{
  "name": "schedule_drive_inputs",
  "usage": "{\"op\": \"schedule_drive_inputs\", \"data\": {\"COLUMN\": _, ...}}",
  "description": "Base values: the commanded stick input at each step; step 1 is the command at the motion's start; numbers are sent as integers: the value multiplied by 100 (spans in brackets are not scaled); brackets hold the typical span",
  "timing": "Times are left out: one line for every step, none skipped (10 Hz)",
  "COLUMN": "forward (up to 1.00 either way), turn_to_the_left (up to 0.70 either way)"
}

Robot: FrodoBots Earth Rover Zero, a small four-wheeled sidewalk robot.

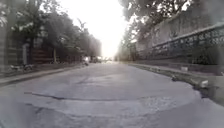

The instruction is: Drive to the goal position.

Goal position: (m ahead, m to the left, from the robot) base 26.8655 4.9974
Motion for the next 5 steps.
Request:
{"op": "schedule_drive_inputs", "data": {"forward": 100, "turn_to_the_left": 2}}
{"op": "schedule_drive_inputs", "data": {"forward": 100, "turn_to_the_left": 2}}
{"op": "schedule_drive_inputs", "data": {"forward": 100, "turn_to_the_left": 2}}
{"op": "schedule_drive_inputs", "data": {"forward": 100, "turn_to_the_left": 2}}
{"op": "schedule_drive_inputs", "data": {"forward": 100, "turn_to_the_left": 2}}
